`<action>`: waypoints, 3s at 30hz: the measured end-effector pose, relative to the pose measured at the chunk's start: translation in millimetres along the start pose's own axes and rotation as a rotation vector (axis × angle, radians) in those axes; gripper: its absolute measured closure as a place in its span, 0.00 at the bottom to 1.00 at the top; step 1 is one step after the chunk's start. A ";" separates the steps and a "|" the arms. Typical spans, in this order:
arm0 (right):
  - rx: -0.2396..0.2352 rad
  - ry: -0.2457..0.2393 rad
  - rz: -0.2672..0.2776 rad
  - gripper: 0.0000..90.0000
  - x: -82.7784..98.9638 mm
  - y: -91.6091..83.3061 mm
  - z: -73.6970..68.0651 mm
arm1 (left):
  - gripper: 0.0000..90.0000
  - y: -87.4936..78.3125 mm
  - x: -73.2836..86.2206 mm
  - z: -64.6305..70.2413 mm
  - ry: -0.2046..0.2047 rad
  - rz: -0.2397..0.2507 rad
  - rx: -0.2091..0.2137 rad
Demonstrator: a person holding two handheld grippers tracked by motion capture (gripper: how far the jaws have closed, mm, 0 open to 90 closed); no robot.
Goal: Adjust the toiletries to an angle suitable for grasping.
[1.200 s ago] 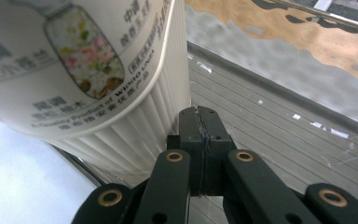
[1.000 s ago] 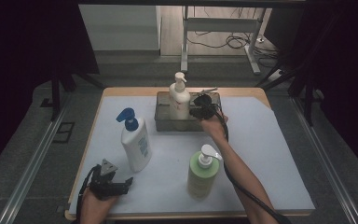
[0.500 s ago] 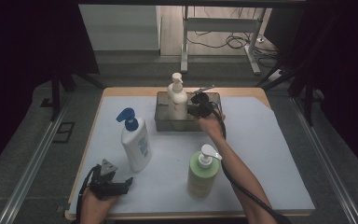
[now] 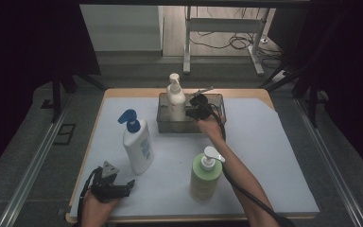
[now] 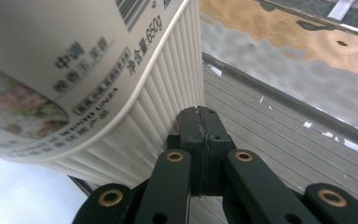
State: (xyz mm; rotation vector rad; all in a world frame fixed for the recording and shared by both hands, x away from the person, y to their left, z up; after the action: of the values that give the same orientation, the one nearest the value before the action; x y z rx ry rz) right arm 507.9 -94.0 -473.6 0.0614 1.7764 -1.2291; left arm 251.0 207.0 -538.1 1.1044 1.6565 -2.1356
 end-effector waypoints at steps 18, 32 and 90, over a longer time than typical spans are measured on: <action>-0.014 -0.029 -0.015 0.99 -4.1 10.6 -10.9 | 0.14 0.0 0.0 0.0 0.000 0.000 0.000; -0.031 -0.046 -0.020 0.99 -9.0 14.8 -19.1 | 0.13 0.0 0.0 0.0 0.000 0.000 0.000; -0.074 -0.099 0.047 0.51 -1.7 -18.6 -21.1 | 0.14 0.0 0.1 0.0 0.001 0.000 -0.001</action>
State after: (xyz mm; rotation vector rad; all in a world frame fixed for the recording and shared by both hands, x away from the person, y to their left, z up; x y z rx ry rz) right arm 485.5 -86.6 -458.1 -0.0004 1.7235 -1.1130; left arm 250.9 207.0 -538.2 1.1057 1.6581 -2.1342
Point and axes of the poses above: each handheld gripper's, and its own axes: y roughly forward along the jaws, x roughly out of its underside, z roughly to its right, the point moved 2 cm from there along y, roughly forward along the jaws, and after that the axes turned 4 degrees about -y, right-handed, at the moved point
